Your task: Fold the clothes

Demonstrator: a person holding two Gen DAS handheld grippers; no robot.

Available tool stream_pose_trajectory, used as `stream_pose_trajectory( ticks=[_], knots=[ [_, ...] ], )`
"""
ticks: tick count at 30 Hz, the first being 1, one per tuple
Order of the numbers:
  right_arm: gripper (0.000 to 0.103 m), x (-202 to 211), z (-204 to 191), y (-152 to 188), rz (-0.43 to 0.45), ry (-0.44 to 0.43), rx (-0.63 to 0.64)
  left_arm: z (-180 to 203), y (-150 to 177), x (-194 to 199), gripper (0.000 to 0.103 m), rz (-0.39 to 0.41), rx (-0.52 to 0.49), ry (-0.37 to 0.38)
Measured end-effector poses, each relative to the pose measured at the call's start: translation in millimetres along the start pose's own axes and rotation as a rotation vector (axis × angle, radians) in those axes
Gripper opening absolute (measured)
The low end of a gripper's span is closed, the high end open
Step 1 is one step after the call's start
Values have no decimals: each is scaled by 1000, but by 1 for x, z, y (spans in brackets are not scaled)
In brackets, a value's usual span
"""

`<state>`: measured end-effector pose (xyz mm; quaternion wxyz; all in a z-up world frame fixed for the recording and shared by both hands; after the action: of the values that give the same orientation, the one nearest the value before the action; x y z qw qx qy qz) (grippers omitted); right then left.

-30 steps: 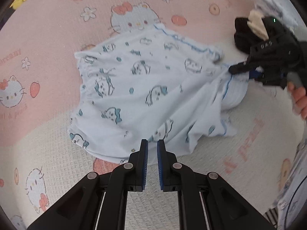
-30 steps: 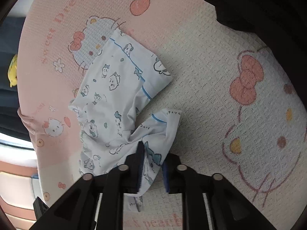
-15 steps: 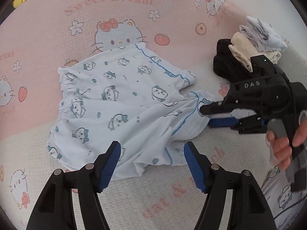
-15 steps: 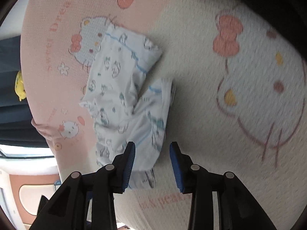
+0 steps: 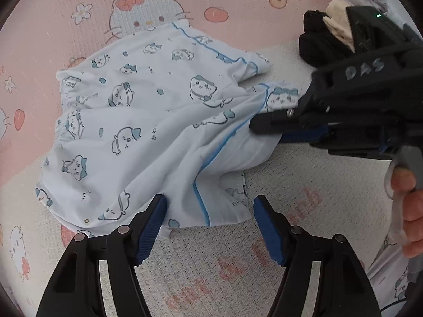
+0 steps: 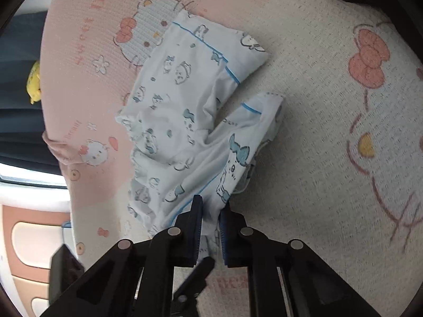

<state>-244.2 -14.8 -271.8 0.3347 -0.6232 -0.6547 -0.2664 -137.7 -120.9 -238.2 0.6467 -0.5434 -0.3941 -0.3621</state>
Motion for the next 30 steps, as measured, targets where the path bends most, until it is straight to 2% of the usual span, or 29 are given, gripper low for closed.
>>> stream_pose_trajectory(
  ticks=[5,10,11,13,14,16,20,25,30],
  knots=[
    [11,5,1,-12,48,-138,-58,-6,-5,-11,66,-19,3,-8],
    [11,10,0,-19,74,-140,-62,-8,-3,-12,66,-3,-24,-4],
    [11,10,-1,-20,75,-136,-61,-8,-2,-11,63,9,-36,-17],
    [11,9,-1,-21,74,-135,-61,-8,1,-7,29,37,-61,-59],
    [11,9,0,-22,73,-136,-61,-11,3,-7,24,37,-74,-88],
    [11,8,0,-22,70,-137,-63,-16,6,-6,17,31,-77,-83],
    [11,9,-2,-21,73,-113,-46,-25,8,6,14,45,-66,-64],
    [11,14,-1,-21,101,-81,-37,-33,12,22,14,36,-74,-97],
    [11,14,2,-21,91,-43,-33,-42,21,39,14,19,-50,-59]
  ],
)
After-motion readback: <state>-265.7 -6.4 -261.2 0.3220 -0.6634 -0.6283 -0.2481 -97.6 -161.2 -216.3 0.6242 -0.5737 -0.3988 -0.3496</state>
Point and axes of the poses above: each gripper's, at about its wrist camera, not at the fingertips, and x roughly against the way its jaws point, z to its right, y to its underside, the point moved 1 cm from there along -x, roughly the way its jaws point, and after that the axes turned 9 degrees about y, right-handed, at the moved point
